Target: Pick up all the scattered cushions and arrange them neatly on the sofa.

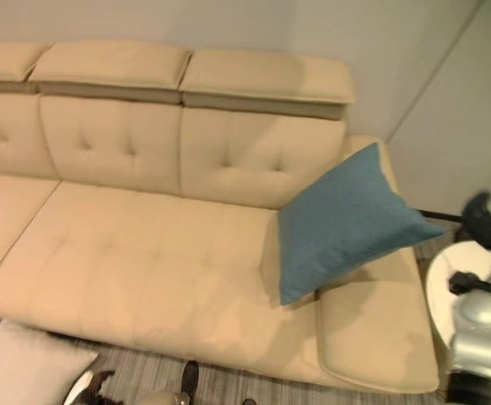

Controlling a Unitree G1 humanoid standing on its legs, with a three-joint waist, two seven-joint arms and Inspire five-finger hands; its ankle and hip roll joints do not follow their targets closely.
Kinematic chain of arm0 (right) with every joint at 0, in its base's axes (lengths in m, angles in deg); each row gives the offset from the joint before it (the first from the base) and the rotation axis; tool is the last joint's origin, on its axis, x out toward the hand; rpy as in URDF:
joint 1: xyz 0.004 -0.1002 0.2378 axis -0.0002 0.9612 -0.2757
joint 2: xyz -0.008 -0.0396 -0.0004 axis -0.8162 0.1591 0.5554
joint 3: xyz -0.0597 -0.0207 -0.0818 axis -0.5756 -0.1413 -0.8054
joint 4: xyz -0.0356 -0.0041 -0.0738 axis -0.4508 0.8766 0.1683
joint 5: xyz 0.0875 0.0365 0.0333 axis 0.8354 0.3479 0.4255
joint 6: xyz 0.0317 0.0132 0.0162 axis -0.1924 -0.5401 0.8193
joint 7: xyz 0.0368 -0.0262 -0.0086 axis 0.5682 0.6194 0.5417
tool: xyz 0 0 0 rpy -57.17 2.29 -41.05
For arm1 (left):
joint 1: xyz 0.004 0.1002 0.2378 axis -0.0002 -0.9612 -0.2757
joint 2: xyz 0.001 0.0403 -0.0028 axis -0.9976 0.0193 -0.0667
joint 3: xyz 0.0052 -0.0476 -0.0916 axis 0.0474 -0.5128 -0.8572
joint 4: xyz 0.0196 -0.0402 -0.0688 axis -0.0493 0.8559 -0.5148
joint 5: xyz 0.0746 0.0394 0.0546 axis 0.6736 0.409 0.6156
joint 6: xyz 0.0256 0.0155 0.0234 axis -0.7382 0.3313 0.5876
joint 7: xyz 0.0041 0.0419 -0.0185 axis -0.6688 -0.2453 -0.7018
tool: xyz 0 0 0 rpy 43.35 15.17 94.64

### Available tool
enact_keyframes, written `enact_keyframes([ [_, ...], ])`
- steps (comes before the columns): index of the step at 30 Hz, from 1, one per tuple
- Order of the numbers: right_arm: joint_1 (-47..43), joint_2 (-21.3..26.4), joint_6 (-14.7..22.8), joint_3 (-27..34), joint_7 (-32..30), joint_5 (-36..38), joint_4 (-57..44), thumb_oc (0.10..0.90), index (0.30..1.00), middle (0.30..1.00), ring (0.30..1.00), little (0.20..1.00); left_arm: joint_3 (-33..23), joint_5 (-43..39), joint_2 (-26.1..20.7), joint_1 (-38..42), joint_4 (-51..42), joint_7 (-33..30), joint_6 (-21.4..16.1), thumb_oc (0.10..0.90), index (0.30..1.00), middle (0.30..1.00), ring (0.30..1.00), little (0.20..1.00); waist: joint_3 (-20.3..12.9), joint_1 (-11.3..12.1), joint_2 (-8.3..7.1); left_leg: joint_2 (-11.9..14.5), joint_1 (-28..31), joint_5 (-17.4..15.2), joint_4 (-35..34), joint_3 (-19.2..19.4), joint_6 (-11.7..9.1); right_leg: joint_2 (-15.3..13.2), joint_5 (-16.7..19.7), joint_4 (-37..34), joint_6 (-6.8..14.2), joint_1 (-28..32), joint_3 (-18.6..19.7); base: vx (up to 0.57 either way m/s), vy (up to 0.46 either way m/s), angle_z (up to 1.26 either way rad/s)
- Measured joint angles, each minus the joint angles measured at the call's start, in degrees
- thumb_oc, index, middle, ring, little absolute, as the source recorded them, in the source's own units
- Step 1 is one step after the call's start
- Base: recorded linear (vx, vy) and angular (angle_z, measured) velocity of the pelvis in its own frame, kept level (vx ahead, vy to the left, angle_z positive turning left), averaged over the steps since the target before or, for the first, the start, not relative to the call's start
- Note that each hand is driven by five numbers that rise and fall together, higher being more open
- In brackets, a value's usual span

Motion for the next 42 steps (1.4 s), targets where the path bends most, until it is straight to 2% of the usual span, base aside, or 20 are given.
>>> enact_keyframes([
  [1, -3.12, -0.36, -0.51, -2.20, -0.53, 0.04, 3.89, 0.800, 0.900, 0.900, 0.900, 0.900, 1.70, 0.12, -0.04, 0.32, -0.53, -0.08, -0.53, 0.800, 0.900, 0.900, 0.900, 0.900, -0.32, -0.19, -0.64, 0.16, -0.39, -0.18, 0.01, -0.46, -0.01, 0.09, -0.43, -0.02, -0.13, -0.26, -0.48, 0.01, 0.021, 0.30],
  [3, -8.33, -0.48, -1.10, -6.74, -0.81, 1.39, 11.66, 0.800, 0.900, 0.900, 0.900, 0.900, 4.36, 0.20, 0.81, 0.86, -1.41, -0.03, -1.70, 0.800, 0.900, 0.900, 0.900, 0.900, -1.38, 0.92, -1.29, 0.02, -1.67, -0.06, 0.03, -1.56, -0.48, 0.06, -0.70, -0.03, -0.45, -1.37, -0.70, 0.02, 0.015, 0.25],
  [7, -16.45, -1.14, -1.64, -15.36, -0.16, 6.50, 21.40, 0.800, 0.900, 0.900, 0.900, 0.900, 6.48, 0.07, 0.84, 1.71, -1.21, 0.02, -1.49, 0.800, 0.900, 0.900, 0.900, 0.900, -1.94, 4.44, -0.81, -0.01, -2.63, 0.10, 0.02, -1.98, -0.39, 0.07, -0.57, -0.04, -0.57, -2.09, -1.29, -0.01, 0.015, 0.13],
  [8, -18.06, -1.10, -1.52, -17.80, 0.63, 6.50, 23.93, 0.800, 0.900, 0.900, 0.900, 0.900, 6.43, 0.03, 1.05, 1.72, -1.00, 0.12, -1.39, 0.800, 0.900, 0.900, 0.900, 0.900, -1.93, 4.53, -0.88, -0.10, -2.89, 0.39, 0.06, -2.36, -0.11, 0.06, -0.53, -0.03, -0.56, -2.19, -1.82, -0.01, 0.002, 0.21],
  [11, -18.58, -1.74, -1.22, -18.55, 2.42, 8.64, 26.32, 0.800, 0.900, 0.900, 0.900, 0.900, 6.68, -0.08, 1.10, 1.02, -0.67, 0.37, -1.38, 0.800, 0.900, 0.900, 0.900, 0.900, -1.84, 6.15, -1.24, -0.47, -3.72, 1.30, 0.07, -3.00, 0.42, -0.08, -0.52, -0.03, -0.57, -2.60, -2.58, 0.00, 0.008, 0.18],
  [13, -21.67, -1.62, -1.47, -20.64, 3.67, 10.19, 34.05, 0.800, 0.900, 0.900, 0.900, 0.900, 6.67, -0.14, 0.99, 0.60, -0.38, 0.89, -1.44, 0.800, 0.900, 0.900, 0.900, 0.900, -1.67, 7.34, -1.53, -0.88, -4.06, 1.57, 0.09, -3.72, 0.59, -0.12, -0.53, -0.02, -0.55, -2.58, -3.60, -0.01, -0.004, 0.16],
  [14, -21.67, -1.62, -1.47, -20.64, 3.67, 10.19, 34.05, 0.800, 0.900, 0.900, 0.900, 0.900, 6.67, -0.14, 0.99, 0.60, -0.38, 0.89, -1.44, 0.800, 0.900, 0.900, 0.900, 0.900, -1.67, 7.34, -1.53, -0.88, -4.06, 1.57, 0.09, -3.72, 0.59, -0.12, -0.53, -0.02, -0.55, -2.58, -3.60, -0.03, 0.009, 0.27],
  [15, -23.86, -1.61, -1.69, -20.92, 4.22, 10.23, 41.20, 0.800, 0.900, 0.900, 0.900, 0.900, 6.62, -0.33, 1.00, 0.28, 0.06, 1.14, -1.55, 0.800, 0.900, 0.900, 0.900, 0.900, -1.51, 8.13, -1.81, -1.14, -4.46, 1.65, 0.09, -4.74, 0.63, -0.19, -0.59, -0.02, -0.48, -2.59, -3.85, -0.03, 0.009, 0.22],
  [17, -24.78, -1.61, -3.11, -20.46, 3.19, 9.85, 44.35, 0.800, 0.900, 0.900, 0.900, 0.900, 6.17, -0.68, 1.16, 0.04, 0.52, 1.01, -1.66, 0.800, 0.900, 0.900, 0.900, 0.900, -1.35, 8.88, -2.10, -1.23, -5.09, 1.74, 0.10, -5.42, 0.53, -0.27, -0.73, -0.03, -0.27, -3.02, -4.17, -0.02, 0.009, 0.21],
  [23, -24.40, -1.33, -6.25, -13.90, -5.96, 4.63, 41.60, 0.800, 0.900, 0.900, 0.900, 0.900, 5.64, -1.76, 1.34, -0.25, 1.62, -1.40, -1.69, 0.800, 0.900, 0.900, 0.900, 0.900, -1.18, 8.81, -2.14, -1.29, -7.97, 2.69, 0.08, -7.75, -0.14, 0.31, -0.77, -0.04, -0.26, -4.89, -6.87, -0.02, 0.000, 0.22],
  [29, -24.40, -0.15, -7.90, -13.67, -7.69, 1.89, 41.46, 0.800, 0.900, 0.900, 0.900, 0.900, 6.03, -1.54, 1.86, 0.13, 1.49, -2.06, -2.08, 0.800, 0.900, 0.900, 0.900, 0.900, 0.96, 8.86, -1.75, -1.36, -9.95, 3.36, 0.09, -9.38, -0.78, 0.73, -0.91, -0.07, -0.16, -6.15, -8.46, -0.03, -0.007, 0.15],
  [31, -24.38, -0.21, -8.54, -14.33, -7.67, 1.17, 41.61, 0.800, 0.900, 0.900, 0.900, 0.900, 6.16, -1.48, 2.05, 0.20, 1.03, -2.23, -2.07, 0.800, 0.900, 0.900, 0.900, 0.900, 1.64, 8.99, -1.31, -1.42, -10.28, 3.56, 0.09, -9.50, -0.72, 0.76, -0.90, -0.06, -0.17, -6.43, -8.52, -0.05, -0.006, 0.04],
  [36, -23.97, -0.82, -9.88, -20.69, -6.60, -4.29, 44.36, 0.800, 0.900, 0.900, 0.900, 0.900, 6.31, -1.73, 2.09, 2.02, -1.34, -2.81, -2.25, 0.800, 0.900, 0.900, 0.900, 0.900, 2.93, 9.25, -0.21, -1.66, -12.16, 4.41, 0.11, -10.69, -0.73, 0.87, -0.84, -0.05, -0.23, -7.95, -9.37, -0.05, -0.006, 0.11],
  [40, -21.83, -1.94, -12.84, -22.46, -6.28, -9.33, 47.09, 0.800, 0.900, 0.900, 0.900, 0.900, 6.20, -2.15, 1.51, 2.56, -3.24, -3.99, -2.45, 0.800, 0.900, 0.900, 0.900, 0.900, 3.39, 9.34, 0.35, -1.97, -12.84, 4.45, 0.11, -11.68, -0.73, 0.89, -0.90, -0.04, -0.15, -8.17, -10.23, -0.01, -0.006, 0.15],
  [42, -20.74, -1.94, -12.96, -22.08, -6.50, -10.85, 47.10, 0.800, 0.900, 0.900, 0.900, 0.900, 6.05, -2.17, 1.51, 2.65, -3.55, -4.03, -2.49, 0.800, 0.900, 0.900, 0.900, 0.900, 3.44, 9.33, 0.48, -2.10, -12.86, 4.45, 0.12, -11.81, -0.73, 0.82, -0.90, -0.04, -0.15, -8.11, -10.35, 0.03, -0.004, 0.07],
])
